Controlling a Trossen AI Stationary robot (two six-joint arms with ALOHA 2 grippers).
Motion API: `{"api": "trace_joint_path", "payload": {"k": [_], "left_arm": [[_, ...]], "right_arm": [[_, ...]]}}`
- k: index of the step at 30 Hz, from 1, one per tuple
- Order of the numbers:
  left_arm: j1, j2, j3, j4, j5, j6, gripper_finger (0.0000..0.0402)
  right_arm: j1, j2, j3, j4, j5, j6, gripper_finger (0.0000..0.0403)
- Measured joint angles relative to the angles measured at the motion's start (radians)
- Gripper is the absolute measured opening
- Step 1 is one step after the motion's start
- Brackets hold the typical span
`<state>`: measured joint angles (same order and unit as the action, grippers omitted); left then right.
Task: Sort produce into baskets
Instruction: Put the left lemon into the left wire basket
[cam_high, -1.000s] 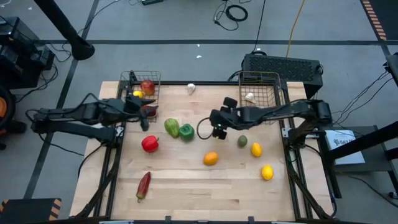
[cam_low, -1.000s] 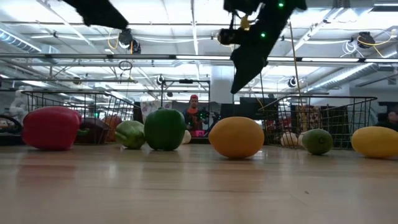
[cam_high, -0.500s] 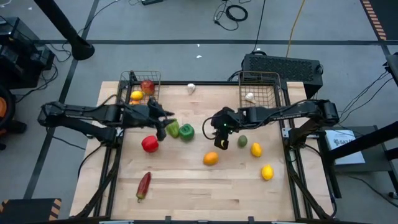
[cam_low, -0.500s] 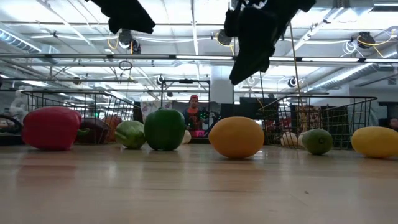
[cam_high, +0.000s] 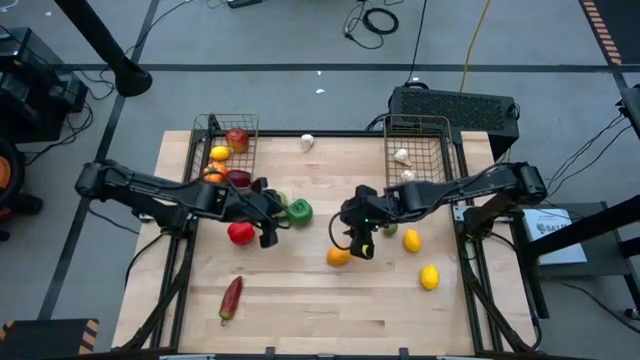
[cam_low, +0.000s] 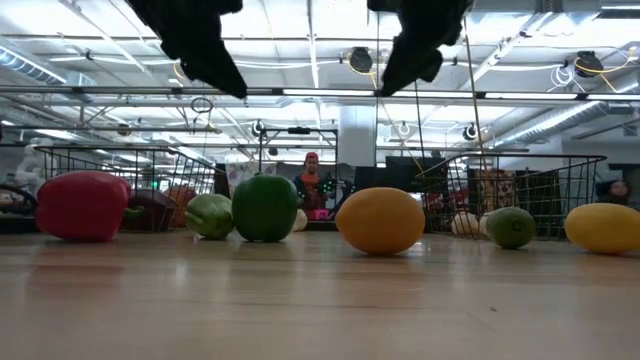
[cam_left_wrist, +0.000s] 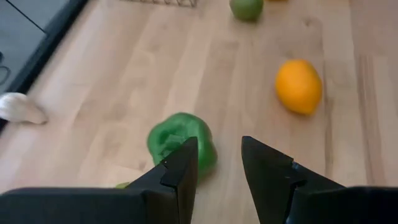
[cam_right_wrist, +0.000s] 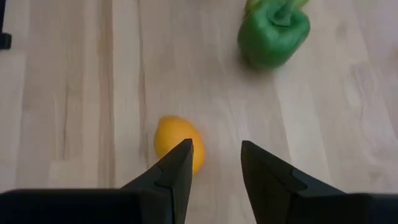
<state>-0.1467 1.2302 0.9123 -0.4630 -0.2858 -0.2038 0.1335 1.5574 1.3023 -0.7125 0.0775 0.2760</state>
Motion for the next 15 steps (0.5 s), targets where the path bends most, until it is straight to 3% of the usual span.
{"api": "trace_joint_path", "payload": {"k": [15], "left_arm": [[0.049,0.040,0.000,0.000,0.025,0.104,0.0132]], "right_arm": [[0.068,0.000,0.005,-0.122,0.101,0.054,0.0128]]}}
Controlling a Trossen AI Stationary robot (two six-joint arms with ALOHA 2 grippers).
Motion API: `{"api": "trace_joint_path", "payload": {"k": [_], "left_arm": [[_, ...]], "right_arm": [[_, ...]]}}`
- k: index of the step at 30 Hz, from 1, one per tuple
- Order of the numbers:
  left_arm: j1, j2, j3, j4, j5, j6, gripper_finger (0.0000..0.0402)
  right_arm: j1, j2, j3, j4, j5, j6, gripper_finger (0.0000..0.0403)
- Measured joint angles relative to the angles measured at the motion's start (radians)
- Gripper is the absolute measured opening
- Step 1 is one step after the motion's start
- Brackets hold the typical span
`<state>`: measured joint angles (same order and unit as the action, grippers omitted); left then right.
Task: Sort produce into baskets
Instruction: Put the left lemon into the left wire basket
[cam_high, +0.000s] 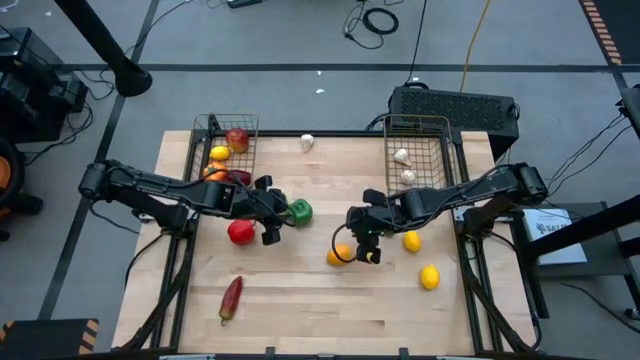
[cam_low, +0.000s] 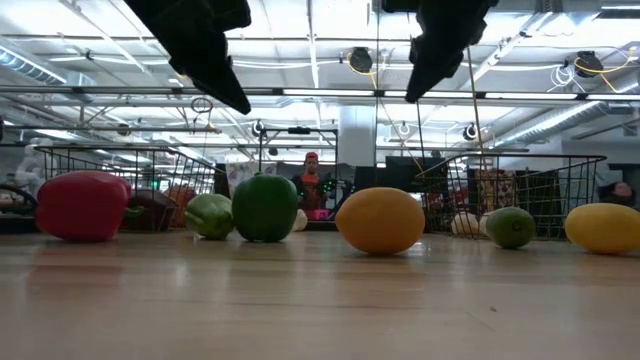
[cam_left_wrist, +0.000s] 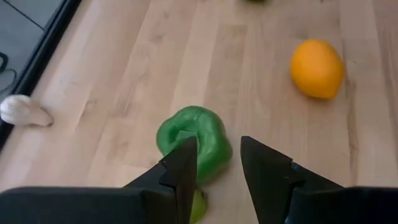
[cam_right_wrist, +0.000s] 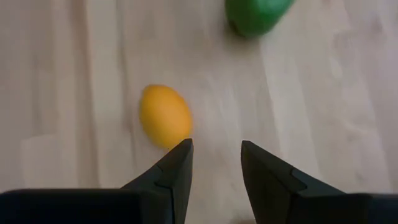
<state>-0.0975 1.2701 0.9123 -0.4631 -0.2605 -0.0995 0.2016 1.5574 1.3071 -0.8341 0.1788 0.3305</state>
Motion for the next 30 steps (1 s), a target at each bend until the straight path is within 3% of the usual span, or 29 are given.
{"api": "trace_joint_path", "payload": {"k": [6,12,15,19,27,30], "left_arm": [[0.000,0.000,0.000,0.007,-0.027,0.038,0.0132],[0.000,0.000,0.000,0.003,-0.049,0.064,0.0132],[0.000,0.000,0.000,-0.007,-0.050,0.083,0.0132],[0.000,0.000,0.000,-0.044,-0.063,0.083,0.0132],[0.000,0.000,0.000,-0.105,-0.064,0.082,0.0132],[0.000,-0.001,0.000,-0.103,-0.064,0.082,0.0132]], "right_arm": [[0.038,0.000,-0.047,0.008,0.062,0.009,0.0128],[0.037,0.001,-0.144,0.249,0.084,-0.025,0.0129],[0.045,0.013,-0.154,0.278,0.097,-0.028,0.0142],[0.044,0.027,-0.153,0.294,0.104,0.002,0.0189],[0.122,0.119,-0.153,0.366,0.076,-0.067,0.0325],[0.142,0.167,-0.154,0.391,0.082,-0.106,0.0350]]}}
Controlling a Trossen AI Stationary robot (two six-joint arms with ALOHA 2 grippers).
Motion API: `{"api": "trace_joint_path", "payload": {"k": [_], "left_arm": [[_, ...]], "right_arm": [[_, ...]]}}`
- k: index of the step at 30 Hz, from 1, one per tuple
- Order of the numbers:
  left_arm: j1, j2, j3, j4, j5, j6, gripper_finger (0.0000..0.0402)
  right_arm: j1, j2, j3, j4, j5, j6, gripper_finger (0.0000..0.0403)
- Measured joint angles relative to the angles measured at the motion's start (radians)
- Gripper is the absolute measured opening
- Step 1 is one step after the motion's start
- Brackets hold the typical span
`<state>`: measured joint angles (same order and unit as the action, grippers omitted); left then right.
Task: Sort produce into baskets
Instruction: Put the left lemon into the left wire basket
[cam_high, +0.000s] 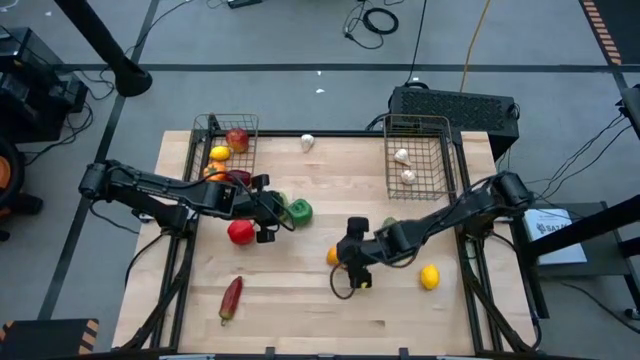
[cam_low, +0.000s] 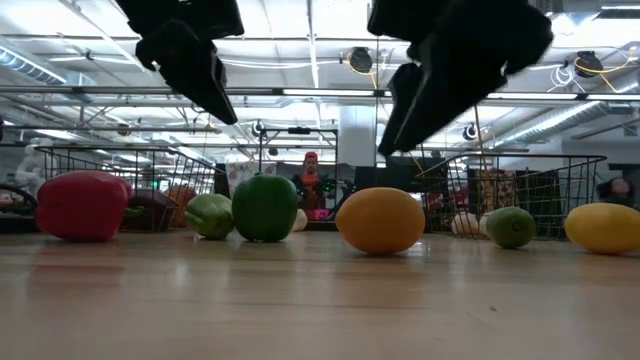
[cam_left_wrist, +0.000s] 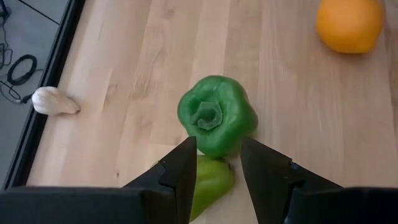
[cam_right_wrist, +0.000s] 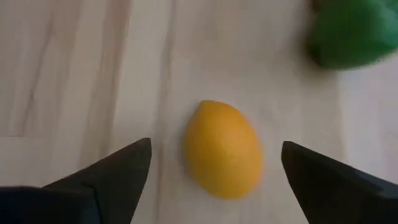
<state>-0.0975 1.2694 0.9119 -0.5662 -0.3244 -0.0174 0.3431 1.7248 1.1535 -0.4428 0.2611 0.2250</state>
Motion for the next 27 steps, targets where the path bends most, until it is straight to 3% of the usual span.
{"api": "trace_joint_path", "payload": {"k": [7,14,23,27], "left_arm": [[0.000,0.000,0.000,-0.005,0.002,-0.003,0.0132],[-0.001,0.000,0.000,-0.052,0.024,-0.015,0.0132],[-0.046,0.000,0.000,-0.260,0.114,-0.259,0.0132],[-0.104,0.000,0.000,-0.299,0.109,-0.318,0.0132]], "right_arm": [[-0.007,0.092,0.000,-0.001,0.000,-0.064,0.0353],[-0.036,0.097,0.000,0.005,0.008,-0.057,0.0353],[-0.044,0.097,0.000,0.025,-0.003,-0.054,0.0352],[-0.052,0.111,0.000,0.012,-0.032,-0.058,0.0352]]}}
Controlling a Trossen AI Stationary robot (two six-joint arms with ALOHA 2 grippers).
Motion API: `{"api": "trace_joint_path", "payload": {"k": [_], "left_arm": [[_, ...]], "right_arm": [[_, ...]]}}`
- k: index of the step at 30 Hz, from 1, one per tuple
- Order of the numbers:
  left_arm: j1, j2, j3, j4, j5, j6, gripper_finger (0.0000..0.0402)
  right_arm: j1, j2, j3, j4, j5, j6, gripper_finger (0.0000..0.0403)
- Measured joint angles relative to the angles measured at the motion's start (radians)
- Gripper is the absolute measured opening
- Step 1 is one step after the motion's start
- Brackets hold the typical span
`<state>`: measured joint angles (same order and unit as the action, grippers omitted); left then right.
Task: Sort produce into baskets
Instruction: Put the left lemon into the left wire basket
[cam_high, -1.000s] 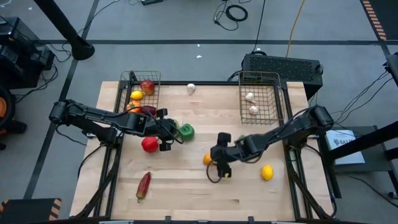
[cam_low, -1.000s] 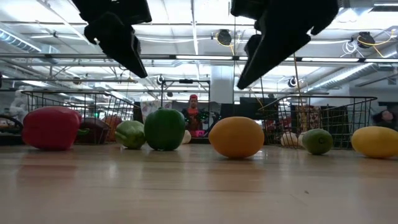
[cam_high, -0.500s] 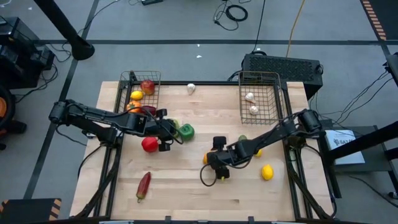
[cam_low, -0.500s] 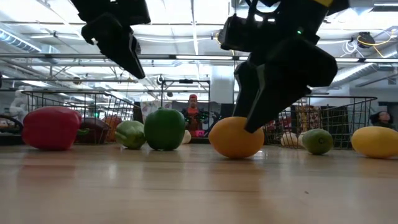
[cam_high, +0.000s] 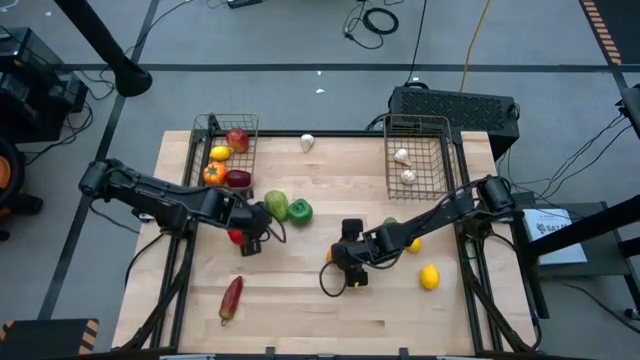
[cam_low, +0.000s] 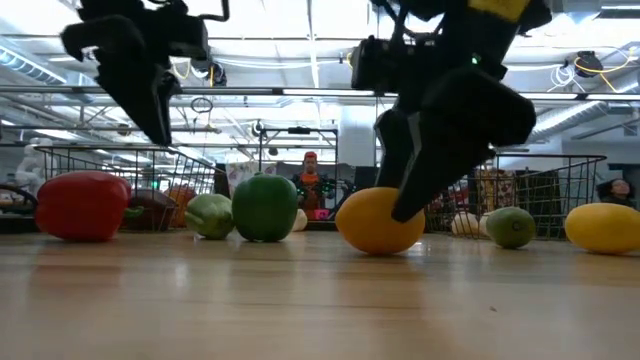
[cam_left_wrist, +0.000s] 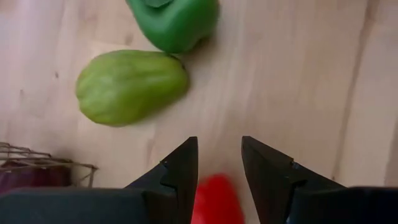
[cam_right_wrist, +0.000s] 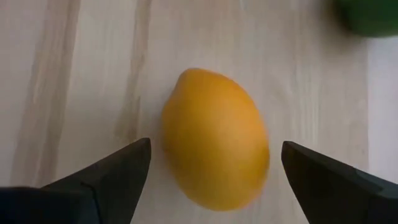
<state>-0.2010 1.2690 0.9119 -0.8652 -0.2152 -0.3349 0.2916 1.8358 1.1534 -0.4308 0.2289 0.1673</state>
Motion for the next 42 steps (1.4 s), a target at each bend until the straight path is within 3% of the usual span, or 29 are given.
{"api": "trace_joint_path", "payload": {"k": [10,19,24,26,31,33,36,39,42], "left_arm": [[-0.070,0.000,0.000,0.052,-0.103,0.004,0.0132],[-0.073,0.000,0.000,0.046,-0.126,0.000,0.0132],[-0.124,-0.027,0.000,-0.004,-0.126,-0.042,0.0132],[-0.154,-0.049,0.000,-0.021,-0.134,-0.074,0.0132],[-0.249,-0.122,0.000,-0.016,-0.172,-0.150,0.0132],[-0.298,-0.152,-0.003,-0.015,-0.208,-0.169,0.0132],[-0.372,-0.189,-0.015,-0.010,-0.286,-0.182,0.0132],[-0.435,-0.217,-0.035,-0.010,-0.367,-0.194,0.0132],[-0.477,-0.230,-0.054,-0.011,-0.417,-0.223,0.0132]], "right_arm": [[-0.039,0.081,0.000,0.042,-0.056,-0.032,0.0346],[-0.045,0.070,0.000,0.044,-0.052,-0.026,0.0267],[-0.078,0.038,0.052,0.025,-0.045,-0.089,0.0249],[-0.101,0.025,0.090,0.023,-0.016,-0.161,0.0250],[-0.192,0.015,0.222,0.053,0.177,-0.425,0.0258],[-0.244,0.015,0.271,0.130,0.236,-0.537,0.0259],[-0.334,0.014,0.306,0.362,0.218,-0.649,0.0259],[-0.429,0.015,0.310,0.627,0.079,-0.661,0.0259],[-0.521,0.043,0.311,0.881,-0.125,-0.536,0.0260]]}}
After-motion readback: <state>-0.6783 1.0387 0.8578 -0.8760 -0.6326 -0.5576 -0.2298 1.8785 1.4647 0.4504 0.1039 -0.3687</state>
